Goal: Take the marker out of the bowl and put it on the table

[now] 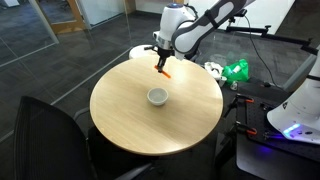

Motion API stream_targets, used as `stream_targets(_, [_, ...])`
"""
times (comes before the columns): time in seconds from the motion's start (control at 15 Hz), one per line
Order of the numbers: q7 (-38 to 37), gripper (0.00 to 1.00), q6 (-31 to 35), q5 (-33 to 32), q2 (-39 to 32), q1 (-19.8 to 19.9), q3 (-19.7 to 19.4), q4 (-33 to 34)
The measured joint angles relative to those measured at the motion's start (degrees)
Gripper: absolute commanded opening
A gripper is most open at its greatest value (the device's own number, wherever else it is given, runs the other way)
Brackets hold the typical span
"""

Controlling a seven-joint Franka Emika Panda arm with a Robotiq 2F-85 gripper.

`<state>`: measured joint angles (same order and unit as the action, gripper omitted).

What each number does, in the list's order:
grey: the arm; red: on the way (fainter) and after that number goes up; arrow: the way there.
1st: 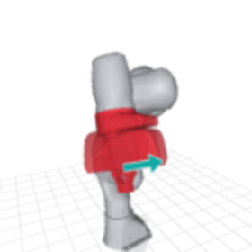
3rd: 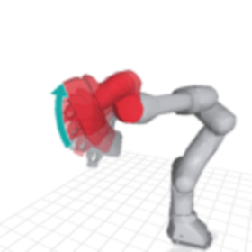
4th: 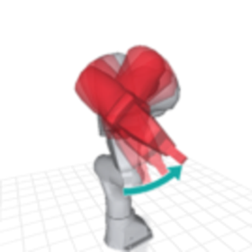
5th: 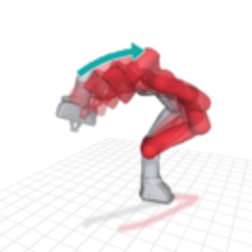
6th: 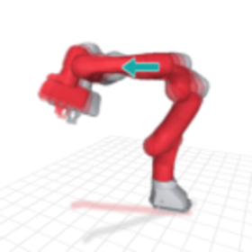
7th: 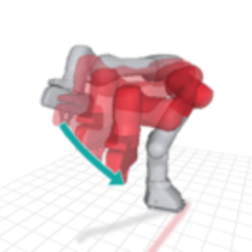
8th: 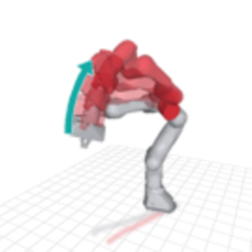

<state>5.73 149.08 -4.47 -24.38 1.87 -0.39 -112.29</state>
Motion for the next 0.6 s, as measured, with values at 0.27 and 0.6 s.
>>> stream_targets(0.27, [-1.7,0.05,0.0,1.0,4.8,1.7,-2.4,-6.9])
stream_targets(0.6, [-0.7,0.05,0.7,6.0,4.7,5.3,-2.5,-10.8])
